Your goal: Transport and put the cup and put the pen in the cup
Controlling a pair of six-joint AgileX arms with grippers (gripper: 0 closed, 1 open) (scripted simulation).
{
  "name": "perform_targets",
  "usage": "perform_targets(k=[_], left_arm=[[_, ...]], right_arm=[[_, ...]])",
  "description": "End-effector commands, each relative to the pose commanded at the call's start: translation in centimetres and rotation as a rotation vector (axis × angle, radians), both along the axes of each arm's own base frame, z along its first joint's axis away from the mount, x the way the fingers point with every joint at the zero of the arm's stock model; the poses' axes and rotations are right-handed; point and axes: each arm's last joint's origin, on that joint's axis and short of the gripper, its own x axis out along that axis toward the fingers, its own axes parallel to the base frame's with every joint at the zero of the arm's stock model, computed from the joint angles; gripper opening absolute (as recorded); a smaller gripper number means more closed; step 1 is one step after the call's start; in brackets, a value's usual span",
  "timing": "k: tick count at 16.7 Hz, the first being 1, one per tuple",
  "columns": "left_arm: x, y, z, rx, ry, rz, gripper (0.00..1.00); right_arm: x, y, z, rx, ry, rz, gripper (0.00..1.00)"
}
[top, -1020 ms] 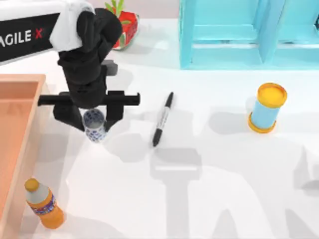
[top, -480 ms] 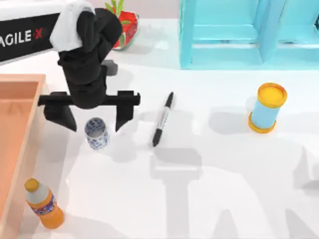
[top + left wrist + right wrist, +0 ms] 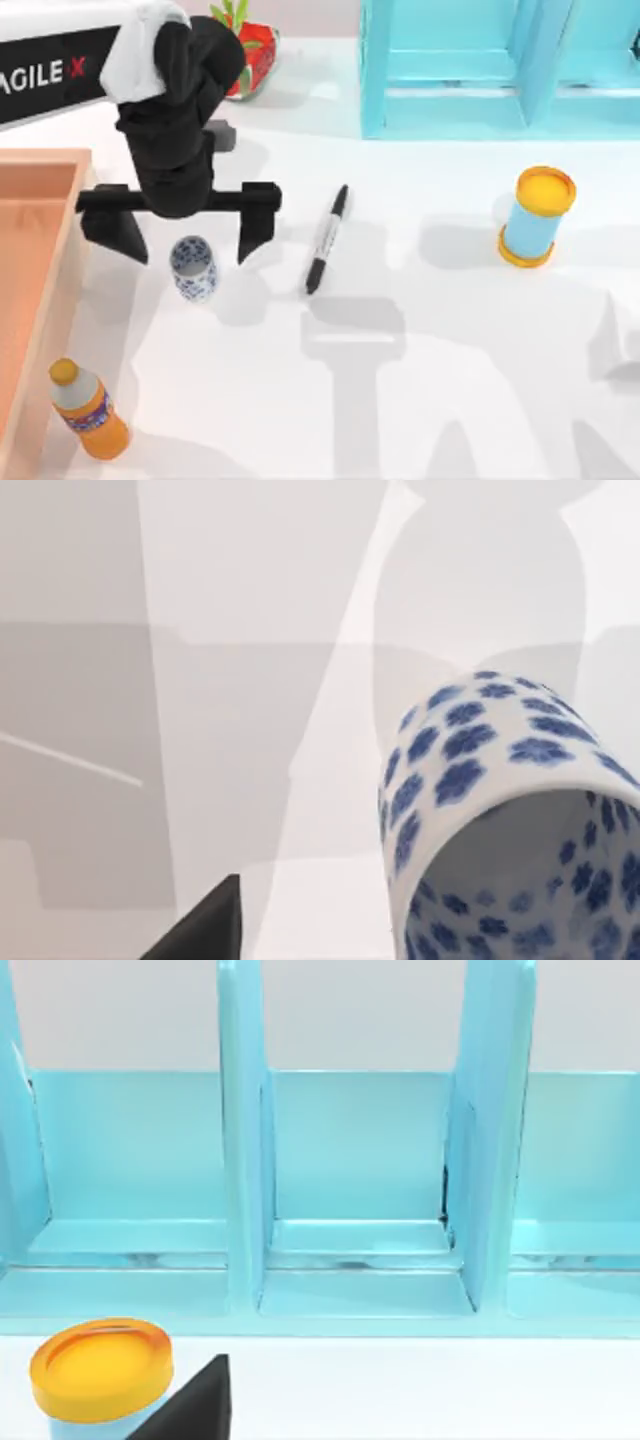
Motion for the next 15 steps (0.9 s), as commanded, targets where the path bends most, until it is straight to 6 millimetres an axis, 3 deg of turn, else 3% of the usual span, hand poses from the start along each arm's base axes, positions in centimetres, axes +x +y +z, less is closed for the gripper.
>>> perform_targets(k=[4, 8, 12, 15], left_arm=[[0.7, -0.3, 2.5, 0.005, 0.004, 0.004, 1.0], [1.2, -0.6, 8.3, 0.004, 0.007, 0.002, 1.0], [0.4, -0.2, 13.5, 0.001, 0.004, 0.0, 1.0], [0.0, 0.0, 14.9, 0.0, 0.0, 0.0, 1.0]], right_arm=[[0.0, 0.0, 0.0, 0.0, 0.0, 0.0, 1.0], [0.0, 0.0, 0.0, 0.0, 0.0, 0.0, 1.0], [0.0, 0.0, 0.0, 0.0, 0.0, 0.0, 1.0], [0.0, 0.0, 0.0, 0.0, 0.0, 0.0, 1.0]])
